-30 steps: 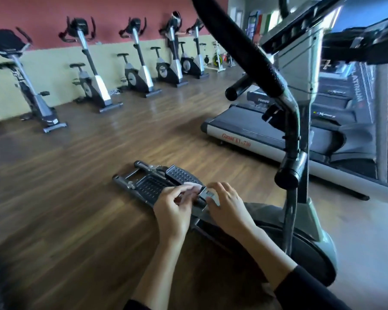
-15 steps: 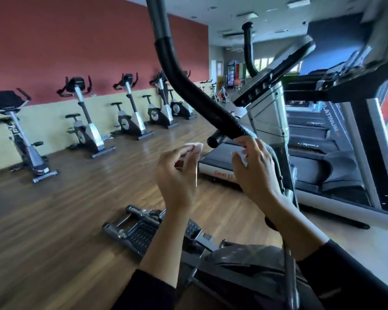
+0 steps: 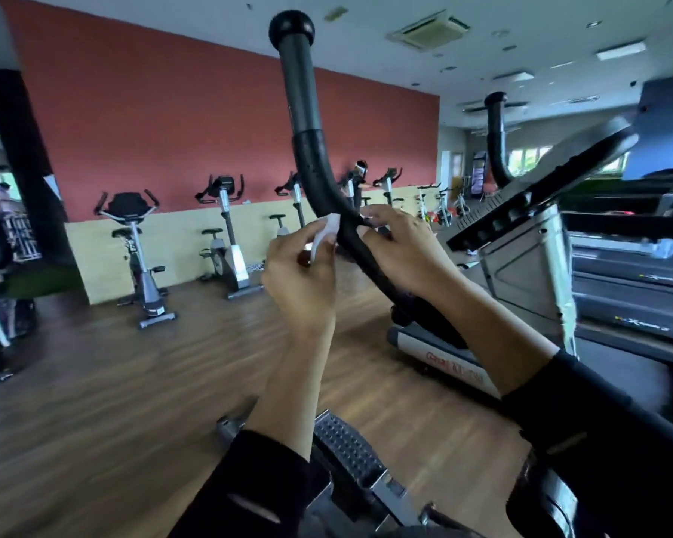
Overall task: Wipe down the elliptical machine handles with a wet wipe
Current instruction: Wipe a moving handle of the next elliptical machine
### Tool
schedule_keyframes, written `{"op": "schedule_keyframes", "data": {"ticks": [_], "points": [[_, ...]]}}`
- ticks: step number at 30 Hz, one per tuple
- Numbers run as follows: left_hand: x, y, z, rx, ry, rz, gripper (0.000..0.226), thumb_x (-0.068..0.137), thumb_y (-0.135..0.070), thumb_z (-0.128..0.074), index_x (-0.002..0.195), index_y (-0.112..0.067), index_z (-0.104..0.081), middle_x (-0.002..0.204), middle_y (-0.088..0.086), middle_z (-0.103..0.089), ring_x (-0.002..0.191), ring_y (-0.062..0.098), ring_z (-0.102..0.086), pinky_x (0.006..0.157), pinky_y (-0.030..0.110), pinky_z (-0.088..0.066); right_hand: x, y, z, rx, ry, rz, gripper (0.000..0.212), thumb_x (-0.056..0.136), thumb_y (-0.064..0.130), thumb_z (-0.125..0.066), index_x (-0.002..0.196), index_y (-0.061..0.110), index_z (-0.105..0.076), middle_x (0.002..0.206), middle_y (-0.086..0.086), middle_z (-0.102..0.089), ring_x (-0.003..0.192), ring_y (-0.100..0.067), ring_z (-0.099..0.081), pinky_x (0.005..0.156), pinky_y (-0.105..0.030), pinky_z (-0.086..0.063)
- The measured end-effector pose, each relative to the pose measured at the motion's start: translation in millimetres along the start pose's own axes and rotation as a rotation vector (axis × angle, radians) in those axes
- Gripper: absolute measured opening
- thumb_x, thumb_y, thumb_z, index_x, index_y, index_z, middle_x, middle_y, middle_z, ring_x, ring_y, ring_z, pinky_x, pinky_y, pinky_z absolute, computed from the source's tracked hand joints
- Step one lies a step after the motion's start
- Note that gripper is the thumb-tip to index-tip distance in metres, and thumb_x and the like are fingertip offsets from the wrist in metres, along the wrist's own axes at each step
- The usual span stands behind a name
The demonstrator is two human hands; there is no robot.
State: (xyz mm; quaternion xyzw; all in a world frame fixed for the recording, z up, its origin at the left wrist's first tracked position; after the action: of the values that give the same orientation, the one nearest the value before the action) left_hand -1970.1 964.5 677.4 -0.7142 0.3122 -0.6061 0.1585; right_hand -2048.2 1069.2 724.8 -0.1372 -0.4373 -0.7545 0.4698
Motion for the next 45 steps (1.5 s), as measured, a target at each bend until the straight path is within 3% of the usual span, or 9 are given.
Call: {"op": "schedule_keyframes", "data": {"ticks": [4, 8, 12, 18, 26, 32, 36, 40, 45], "points": [[9, -5, -22, 0.017, -0.086, -0.021, 0.017, 0.082, -0.010, -0.073, 0.099, -0.015, -0.076, 0.080, -0.012, -0.061, 0.070, 0.005, -0.060, 0.068, 0.001, -0.037, 29, -4, 4, 0.111, 0.117, 0.038, 0.034, 0.099, 0.023, -0.045, 0.130, 0.025, -0.056, 0.117, 0.005, -0.063, 0.110, -0.014, -0.055, 0.082, -0.023, -0.038], [20, -2, -34, 0.028, -0.130, 0.001, 0.020, 0.084, -0.017, -0.072, 0.103, -0.020, -0.075, 0.082, -0.018, -0.058, 0.080, 0.018, -0.065, 0.079, 0.024, -0.050, 52, -12, 3, 0.245, 0.183, 0.082, 0.033, 0.098, 0.022, -0.049, 0.129, 0.029, -0.057, 0.110, 0.009, -0.061, 0.102, -0.006, -0.053, 0.084, -0.021, -0.037], [49, -6, -43, 0.086, -0.210, -0.059, 0.018, 0.084, -0.021, -0.072, 0.100, -0.015, -0.076, 0.089, 0.002, -0.070, 0.076, 0.008, -0.062, 0.073, 0.009, -0.043, 69, -18, -5, 0.362, 0.255, 0.077, 0.038, 0.097, 0.023, -0.051, 0.135, 0.031, -0.052, 0.117, 0.009, -0.059, 0.107, -0.007, -0.054, 0.090, -0.021, -0.040], [65, -7, -46, 0.102, -0.251, -0.074, 0.012, 0.083, -0.017, -0.073, 0.092, -0.012, -0.077, 0.085, 0.002, -0.071, 0.069, -0.011, -0.058, 0.071, 0.006, -0.042, 88, -20, -12, 0.491, 0.289, 0.076, 0.042, 0.096, 0.020, -0.054, 0.137, 0.031, -0.049, 0.119, 0.009, -0.062, 0.113, -0.011, -0.057, 0.099, -0.027, -0.042], [94, -18, -54, -0.048, -0.259, -0.043, 0.011, 0.075, -0.009, -0.078, 0.082, -0.018, -0.075, 0.070, -0.007, -0.066, 0.064, 0.004, -0.059, 0.067, 0.014, -0.046, 97, -23, -14, 0.693, 0.306, 0.088, 0.040, 0.097, 0.008, -0.051, 0.130, 0.030, -0.055, 0.099, 0.012, -0.064, 0.093, -0.005, -0.061, 0.074, -0.003, -0.044], [71, -10, -52, 0.027, -0.243, -0.073, 0.012, 0.078, -0.012, -0.078, 0.089, -0.015, -0.075, 0.087, 0.001, -0.072, 0.083, 0.011, -0.066, 0.079, 0.017, -0.049, 107, -30, -20, 0.747, 0.291, 0.114, 0.046, 0.094, 0.009, -0.057, 0.135, 0.029, -0.054, 0.116, 0.002, -0.067, 0.109, -0.009, -0.062, 0.100, -0.023, -0.046], [81, -16, -53, 0.026, -0.244, -0.053, 0.014, 0.076, -0.011, -0.079, 0.088, -0.015, -0.075, 0.087, -0.004, -0.073, 0.078, 0.000, -0.067, 0.078, 0.018, -0.051, 112, -32, -21, 0.841, 0.329, 0.148, 0.044, 0.093, 0.004, -0.058, 0.132, 0.026, -0.056, 0.105, 0.003, -0.068, 0.097, -0.003, -0.063, 0.073, -0.003, -0.047], [103, -34, -63, 0.080, -0.266, -0.082, 0.013, 0.076, -0.005, -0.078, 0.086, -0.010, -0.072, 0.085, -0.005, -0.071, 0.070, -0.006, -0.064, 0.070, 0.010, -0.048, 117, -35, -23, 0.963, 0.375, 0.146, 0.046, 0.092, -0.003, -0.057, 0.130, 0.024, -0.056, 0.096, 0.002, -0.066, 0.070, 0.008, -0.063, 0.065, -0.005, -0.048], [72, -27, -58, 0.279, -0.233, -0.050, 0.024, 0.072, -0.010, -0.081, 0.074, -0.028, -0.066, 0.084, -0.008, -0.070, 0.077, -0.001, -0.064, 0.077, 0.016, -0.049, 119, -39, -32, 1.056, 0.427, 0.135, 0.049, 0.092, -0.001, -0.058, 0.131, 0.027, -0.057, 0.123, -0.005, -0.064, 0.109, -0.016, -0.063, 0.092, -0.026, -0.053]]}}
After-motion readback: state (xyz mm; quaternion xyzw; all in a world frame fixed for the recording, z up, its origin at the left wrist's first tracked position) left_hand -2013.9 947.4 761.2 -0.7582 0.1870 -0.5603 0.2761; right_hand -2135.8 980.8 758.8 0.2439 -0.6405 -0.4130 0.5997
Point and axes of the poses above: each hand's wrist, its own x-axis towards the middle knuckle, its own z-axis out of the back of the hand, y = z × x, the point moved 2 cm from there along x, towards the middle knuckle
